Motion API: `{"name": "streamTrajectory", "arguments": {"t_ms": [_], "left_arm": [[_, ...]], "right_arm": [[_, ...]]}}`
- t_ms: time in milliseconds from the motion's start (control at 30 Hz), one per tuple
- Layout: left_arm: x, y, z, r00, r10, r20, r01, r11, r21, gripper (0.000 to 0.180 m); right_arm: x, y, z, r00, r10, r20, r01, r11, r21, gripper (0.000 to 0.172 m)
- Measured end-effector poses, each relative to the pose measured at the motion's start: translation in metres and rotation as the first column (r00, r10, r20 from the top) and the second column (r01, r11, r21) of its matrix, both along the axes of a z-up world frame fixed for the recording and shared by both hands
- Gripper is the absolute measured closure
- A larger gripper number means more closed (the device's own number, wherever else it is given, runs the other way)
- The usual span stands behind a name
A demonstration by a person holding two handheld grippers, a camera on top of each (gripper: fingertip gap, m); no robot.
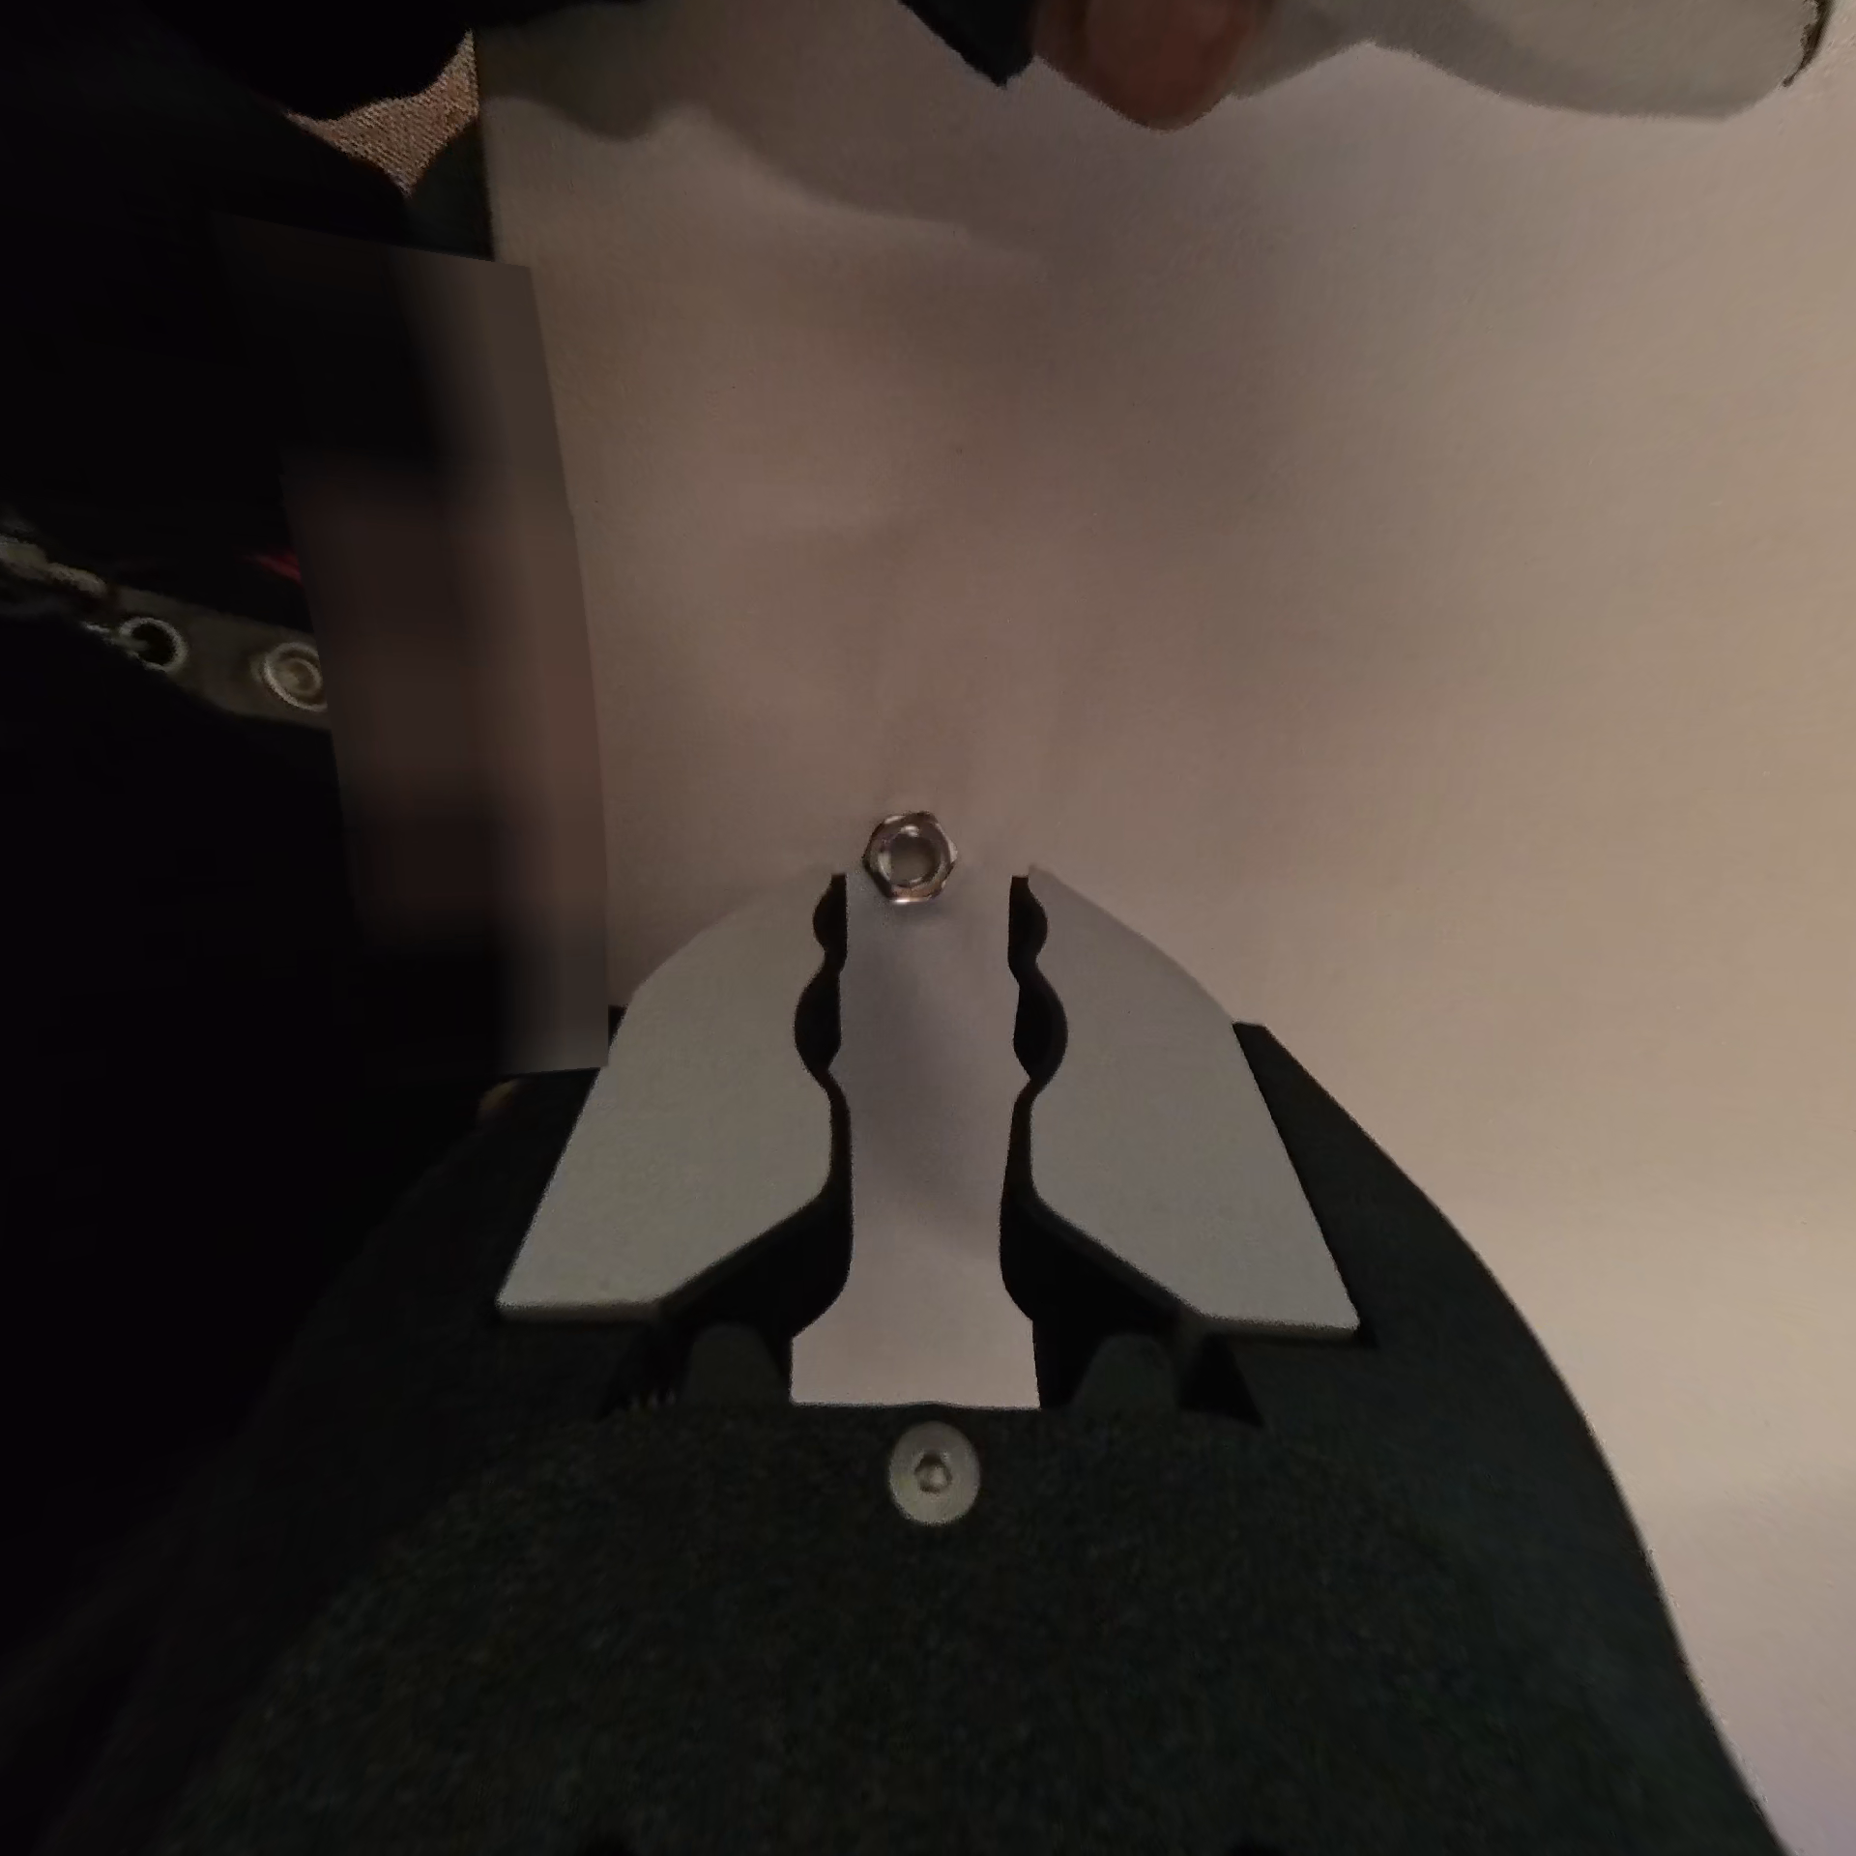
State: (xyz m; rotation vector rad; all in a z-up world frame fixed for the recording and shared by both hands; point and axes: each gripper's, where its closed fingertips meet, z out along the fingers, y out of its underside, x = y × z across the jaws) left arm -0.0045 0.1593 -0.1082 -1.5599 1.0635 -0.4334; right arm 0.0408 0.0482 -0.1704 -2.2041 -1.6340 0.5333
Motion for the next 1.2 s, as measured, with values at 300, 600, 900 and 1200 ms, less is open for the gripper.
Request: {"name": "streamTrajectory", "arguments": {"t_ms": [300, 600, 900, 1200], "left_arm": [[0.003, -0.001, -0.004, 1.000, -0.021, -0.023, 0.020, 1.000, -0.022, 0.163], [0.004, -0.002, -0.008, 0.999, -0.027, -0.047, 0.025, 0.999, -0.044, 0.163], [0.029, -0.013, 0.020, 0.957, -0.121, 0.262, 0.173, 0.967, -0.187, 0.163], [0.045, -0.035, 0.027, 0.916, -0.227, 0.331, 0.300, 0.935, -0.190, 0.163]], "right_arm": [[-0.004, 0.001, -0.001, 1.000, -0.018, -0.002, 0.018, 1.000, -0.006, 0.141], [-0.007, 0.000, -0.004, 0.998, -0.056, -0.006, 0.055, 0.997, -0.054, 0.153], [0.000, 0.053, 0.090, 0.913, -0.128, -0.388, 0.158, 0.986, 0.046, 0.154], [-0.012, 0.066, 0.119, 0.900, 0.006, -0.435, 0.077, 0.982, 0.173, 0.154]]}}
